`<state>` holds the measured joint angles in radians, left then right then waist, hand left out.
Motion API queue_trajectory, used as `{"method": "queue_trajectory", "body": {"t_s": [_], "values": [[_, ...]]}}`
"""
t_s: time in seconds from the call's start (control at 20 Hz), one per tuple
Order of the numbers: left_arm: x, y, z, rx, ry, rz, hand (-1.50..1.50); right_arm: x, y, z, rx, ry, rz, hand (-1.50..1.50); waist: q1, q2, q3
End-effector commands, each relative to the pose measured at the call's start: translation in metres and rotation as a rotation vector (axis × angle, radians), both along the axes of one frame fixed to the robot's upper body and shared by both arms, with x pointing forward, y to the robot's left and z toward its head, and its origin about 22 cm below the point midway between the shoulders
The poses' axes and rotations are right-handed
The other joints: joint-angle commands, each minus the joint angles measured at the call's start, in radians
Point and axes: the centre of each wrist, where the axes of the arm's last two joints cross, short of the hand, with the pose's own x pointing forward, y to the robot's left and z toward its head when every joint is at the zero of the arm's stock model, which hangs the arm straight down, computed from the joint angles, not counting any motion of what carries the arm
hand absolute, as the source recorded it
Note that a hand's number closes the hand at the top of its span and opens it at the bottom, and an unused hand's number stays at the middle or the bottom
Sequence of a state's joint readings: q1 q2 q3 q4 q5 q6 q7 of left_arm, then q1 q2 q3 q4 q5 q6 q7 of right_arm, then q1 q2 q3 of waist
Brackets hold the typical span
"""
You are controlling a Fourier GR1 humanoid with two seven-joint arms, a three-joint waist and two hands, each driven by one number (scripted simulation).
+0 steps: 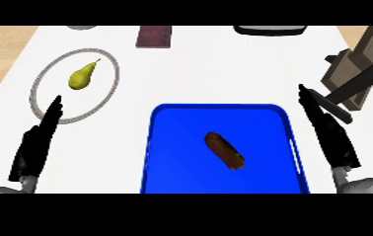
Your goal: Pick the sweet potato from the tray and place it in the tiered basket
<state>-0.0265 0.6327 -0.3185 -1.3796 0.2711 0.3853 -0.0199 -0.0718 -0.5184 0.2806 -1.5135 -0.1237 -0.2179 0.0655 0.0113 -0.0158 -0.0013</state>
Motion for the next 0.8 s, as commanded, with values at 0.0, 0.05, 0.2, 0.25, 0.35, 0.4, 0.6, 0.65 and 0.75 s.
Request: {"method": "queue_trajectory", "body": {"t_s": [0.0,0.05,0.2,0.25,0.35,0.4,0.6,0.65,0.75], "values": [[0.003,-0.012,0.003,0.013,-0.042,0.003,0.0,-0.001,0.018,0.018,0.013,-0.063,0.106,1.5,-0.011,0.014,0.001],[0.02,-0.006,0.023,0.018,-0.108,-0.006,0.0,0.006,0.043,0.018,0.036,-0.11,0.164,1.5,-0.008,0.014,0.001],[0.035,-0.014,0.039,0.046,-0.182,-0.025,0.0,0.002,0.097,0.042,0.096,-0.293,0.407,1.5,-0.007,0.013,0.002],[0.037,-0.025,0.048,0.048,-0.223,-0.057,0.0,-0.008,0.115,0.048,0.114,-0.328,0.477,1.5,-0.007,0.007,0.002],[0.027,-0.011,0.032,0.025,-0.145,-0.008,0.0,0.013,0.01,0.038,-0.333,-0.316,-0.012,1.5,-0.087,-0.008,-0.015],[0.024,-0.018,0.026,0.008,-0.15,-0.016,0.0,0.004,0.028,0.025,-0.253,-0.36,-0.105,-1.5,-0.072,0.0,-0.005],[0.033,-0.025,0.039,0.011,-0.17,-0.038,0.0,-0.052,0.07,0.021,-0.17,-0.461,-0.138,-1.5,-0.037,0.009,0.001],[0.033,-0.021,0.04,0.002,-0.162,-0.057,0.0,-0.054,0.064,0.025,-0.213,-0.451,-0.105,-1.5,-0.026,0.012,0.001],[0.045,-0.013,0.045,-0.014,-0.162,-0.037,0.0,-0.062,0.074,0.06,-0.258,-0.446,-0.08,-1.5,-0.031,0.011,-0.001]]}}
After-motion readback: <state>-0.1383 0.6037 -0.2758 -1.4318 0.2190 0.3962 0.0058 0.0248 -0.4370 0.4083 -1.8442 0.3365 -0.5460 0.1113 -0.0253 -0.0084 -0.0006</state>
